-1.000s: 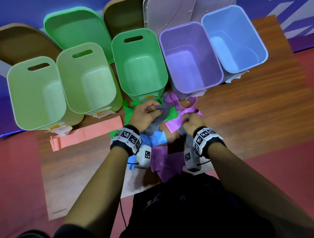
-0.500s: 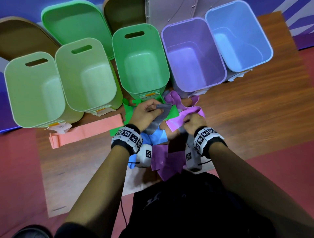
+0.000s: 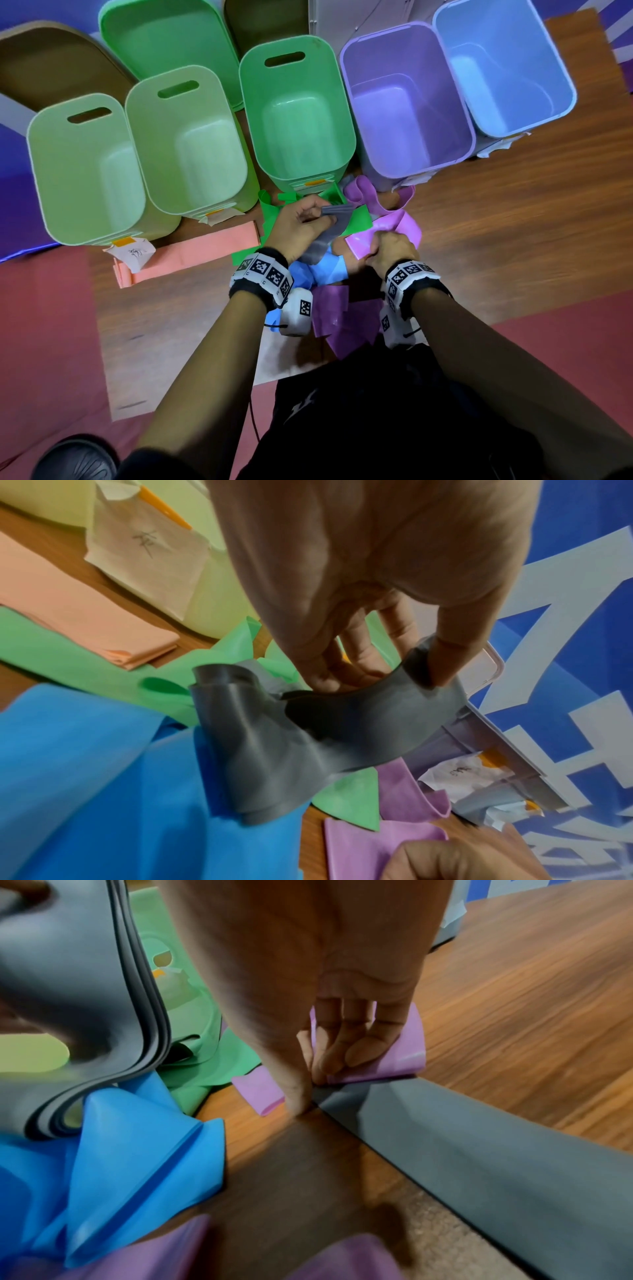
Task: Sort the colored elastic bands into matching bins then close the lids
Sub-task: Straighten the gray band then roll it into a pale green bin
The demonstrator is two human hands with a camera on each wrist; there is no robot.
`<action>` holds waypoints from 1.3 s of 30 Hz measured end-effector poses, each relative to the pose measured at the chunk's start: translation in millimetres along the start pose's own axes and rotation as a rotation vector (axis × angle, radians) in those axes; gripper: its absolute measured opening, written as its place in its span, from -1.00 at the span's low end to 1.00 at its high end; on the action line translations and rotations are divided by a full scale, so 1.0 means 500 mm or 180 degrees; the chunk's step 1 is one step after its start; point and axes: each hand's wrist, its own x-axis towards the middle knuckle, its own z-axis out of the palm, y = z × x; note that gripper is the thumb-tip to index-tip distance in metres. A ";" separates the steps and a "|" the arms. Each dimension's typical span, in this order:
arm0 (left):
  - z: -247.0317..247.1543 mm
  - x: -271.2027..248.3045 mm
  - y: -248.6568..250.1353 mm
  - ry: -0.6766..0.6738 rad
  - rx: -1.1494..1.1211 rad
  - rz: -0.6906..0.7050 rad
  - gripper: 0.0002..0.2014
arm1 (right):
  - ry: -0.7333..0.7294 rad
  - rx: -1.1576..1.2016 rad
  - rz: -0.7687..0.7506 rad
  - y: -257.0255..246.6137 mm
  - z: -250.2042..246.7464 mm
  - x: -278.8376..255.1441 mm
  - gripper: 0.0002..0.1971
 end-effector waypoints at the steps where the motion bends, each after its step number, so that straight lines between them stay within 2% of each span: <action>1: 0.000 0.000 -0.001 -0.0002 -0.0012 -0.0011 -0.94 | 0.0006 0.0005 0.0005 -0.001 -0.001 -0.002 -0.77; 5: 0.006 -0.003 -0.001 -0.0048 -0.0064 -0.0049 -0.92 | 0.0059 0.0117 -0.0012 0.000 -0.006 -0.007 -0.83; 14: 0.010 -0.001 0.007 -0.0022 -0.0126 -0.0131 -0.89 | 0.0044 0.0206 -0.0048 -0.014 -0.030 -0.017 -0.76; 17: 0.008 -0.002 0.015 -0.0073 -0.0128 -0.0113 -0.92 | -0.0015 0.0475 -0.0105 -0.036 -0.053 -0.020 -0.83; 20: 0.004 -0.003 0.024 -0.0061 -0.0140 -0.0066 -0.82 | -0.0034 0.0898 -0.0227 -0.059 -0.085 -0.016 -0.78; 22: -0.002 -0.008 0.033 -0.0049 -0.0168 -0.0048 -0.80 | -0.0016 0.0990 -0.0340 -0.079 -0.111 -0.015 -0.83; 28: -0.049 -0.025 0.073 0.0202 -0.0248 -0.0054 -0.90 | -0.0010 0.1095 -0.0679 -0.138 -0.166 -0.029 -0.89; 31: -0.084 -0.037 0.091 0.0244 -0.0310 -0.0078 -0.90 | 0.0042 0.1437 -0.0663 -0.164 -0.177 -0.044 -0.93; 36: -0.136 -0.053 0.111 0.0355 -0.0173 0.0090 -0.84 | -0.0172 0.1894 -0.0558 -0.209 -0.210 -0.072 -0.98; 39: -0.162 -0.062 0.116 0.0398 -0.0125 0.0143 -0.86 | -0.0133 0.2468 -0.0440 -0.237 -0.236 -0.094 -0.87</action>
